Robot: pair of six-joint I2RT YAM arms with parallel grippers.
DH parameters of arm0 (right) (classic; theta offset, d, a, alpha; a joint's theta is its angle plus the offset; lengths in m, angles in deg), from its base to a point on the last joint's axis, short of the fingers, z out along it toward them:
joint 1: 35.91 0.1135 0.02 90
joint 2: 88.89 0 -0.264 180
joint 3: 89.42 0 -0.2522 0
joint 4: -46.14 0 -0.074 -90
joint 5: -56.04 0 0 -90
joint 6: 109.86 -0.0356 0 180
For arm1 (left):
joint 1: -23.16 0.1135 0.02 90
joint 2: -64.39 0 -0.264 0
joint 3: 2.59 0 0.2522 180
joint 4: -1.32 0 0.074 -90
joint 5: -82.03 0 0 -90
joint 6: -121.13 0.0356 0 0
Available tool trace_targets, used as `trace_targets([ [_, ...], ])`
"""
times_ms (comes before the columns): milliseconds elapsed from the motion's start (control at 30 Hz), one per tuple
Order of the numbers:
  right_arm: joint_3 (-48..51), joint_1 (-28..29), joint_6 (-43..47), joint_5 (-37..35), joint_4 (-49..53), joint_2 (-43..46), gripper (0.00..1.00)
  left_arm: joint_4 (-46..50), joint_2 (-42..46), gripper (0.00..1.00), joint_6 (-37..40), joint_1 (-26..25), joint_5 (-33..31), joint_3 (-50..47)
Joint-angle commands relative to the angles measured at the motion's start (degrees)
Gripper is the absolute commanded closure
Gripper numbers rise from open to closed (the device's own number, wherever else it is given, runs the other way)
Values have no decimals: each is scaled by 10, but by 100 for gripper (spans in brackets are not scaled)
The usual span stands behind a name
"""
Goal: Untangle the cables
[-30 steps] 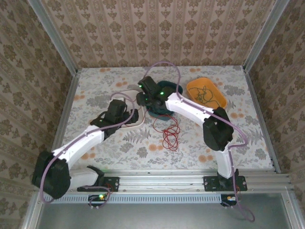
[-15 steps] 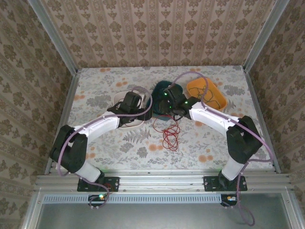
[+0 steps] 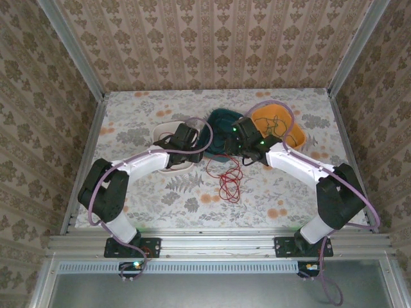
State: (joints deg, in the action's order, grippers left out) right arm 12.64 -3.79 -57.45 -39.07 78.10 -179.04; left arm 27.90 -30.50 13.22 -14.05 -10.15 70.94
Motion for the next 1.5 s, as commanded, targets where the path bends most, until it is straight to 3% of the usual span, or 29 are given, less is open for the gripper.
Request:
trace_targets([
  [0, 7, -6, -10, -1, -10, 21, 64, 19, -10, 65, 9, -7, -13, 19],
  [533, 32, -10, -21, 0, -14, 28, 64, 31, 12, 100, 36, -17, -33, 24],
  [767, 33, -10, -19, -1, -13, 28, 64, -45, 104, 100, 21, -7, -23, -53],
  [1000, 37, -9, -18, -3, -14, 28, 65, -91, 176, 100, -48, 69, 15, -127],
  [1200, 33, -10, -17, -1, -12, 27, 65, -87, 98, 100, -59, 129, 54, -99],
  [1467, 33, -10, 0, -1, -1, 40, 65, -48, -53, 100, -64, 144, 39, -7],
])
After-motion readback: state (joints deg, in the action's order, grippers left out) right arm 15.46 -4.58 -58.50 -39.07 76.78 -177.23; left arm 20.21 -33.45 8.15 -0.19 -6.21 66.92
